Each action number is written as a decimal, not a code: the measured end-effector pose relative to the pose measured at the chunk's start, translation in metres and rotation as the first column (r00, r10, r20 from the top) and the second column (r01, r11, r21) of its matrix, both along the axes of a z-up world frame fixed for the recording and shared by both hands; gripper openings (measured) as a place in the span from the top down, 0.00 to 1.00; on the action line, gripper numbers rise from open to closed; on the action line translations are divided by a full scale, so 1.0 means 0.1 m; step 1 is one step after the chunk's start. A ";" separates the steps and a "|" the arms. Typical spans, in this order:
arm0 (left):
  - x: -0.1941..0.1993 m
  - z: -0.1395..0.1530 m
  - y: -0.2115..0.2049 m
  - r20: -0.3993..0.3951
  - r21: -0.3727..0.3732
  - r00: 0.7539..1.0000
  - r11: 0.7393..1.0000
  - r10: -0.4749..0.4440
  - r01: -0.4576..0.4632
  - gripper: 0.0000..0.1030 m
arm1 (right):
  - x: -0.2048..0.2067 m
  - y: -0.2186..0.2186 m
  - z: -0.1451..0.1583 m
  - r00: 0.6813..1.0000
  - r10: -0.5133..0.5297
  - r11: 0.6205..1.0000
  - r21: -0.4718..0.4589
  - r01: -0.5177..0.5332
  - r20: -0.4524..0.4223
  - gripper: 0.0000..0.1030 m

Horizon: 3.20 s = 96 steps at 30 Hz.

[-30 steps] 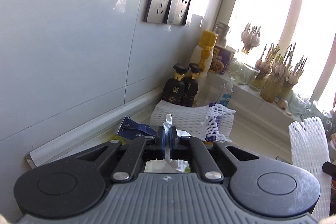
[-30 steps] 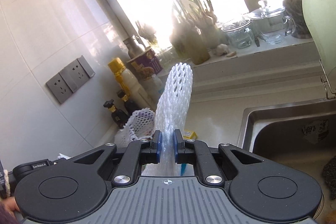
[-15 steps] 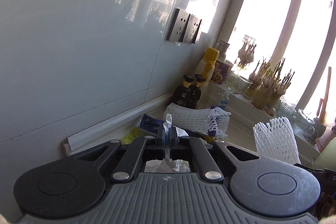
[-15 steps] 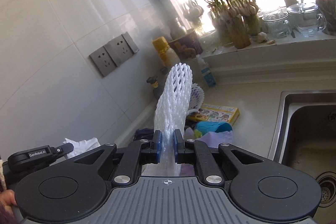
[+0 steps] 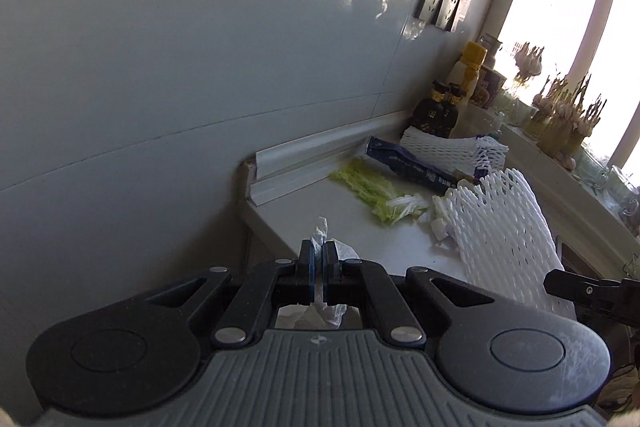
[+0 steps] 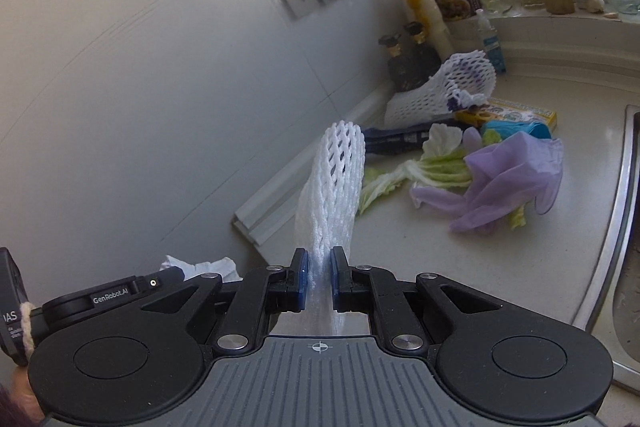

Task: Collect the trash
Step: 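Lift the tissue and foam net and carry both toward the cream bin, then open left gripper over the bin while right gripper releases the foam net, then raise both tools from the bin back toward the countertop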

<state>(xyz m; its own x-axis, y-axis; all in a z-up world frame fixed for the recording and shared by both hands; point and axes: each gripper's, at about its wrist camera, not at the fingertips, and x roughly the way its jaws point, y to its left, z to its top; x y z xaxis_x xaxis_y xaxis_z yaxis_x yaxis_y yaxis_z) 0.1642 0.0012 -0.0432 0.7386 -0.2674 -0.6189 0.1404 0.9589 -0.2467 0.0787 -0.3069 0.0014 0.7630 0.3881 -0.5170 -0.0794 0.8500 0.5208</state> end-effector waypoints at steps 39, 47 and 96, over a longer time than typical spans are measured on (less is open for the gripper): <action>-0.52 -2.23 0.70 -0.395 0.124 0.908 0.988 0.137 -0.095 0.97 | -0.02 1.59 -2.76 0.647 0.244 0.966 0.123 -0.227 -0.723 0.90; -0.37 -2.55 0.63 -0.463 0.178 0.875 0.982 0.138 -0.061 0.97 | 0.30 1.62 -3.24 0.594 0.193 0.980 0.125 -0.154 -0.781 0.88; -0.76 -1.67 0.74 -0.443 0.295 0.877 0.954 0.187 -0.055 0.19 | 0.18 1.89 -2.41 0.710 0.326 0.894 -0.040 -0.446 -0.624 0.25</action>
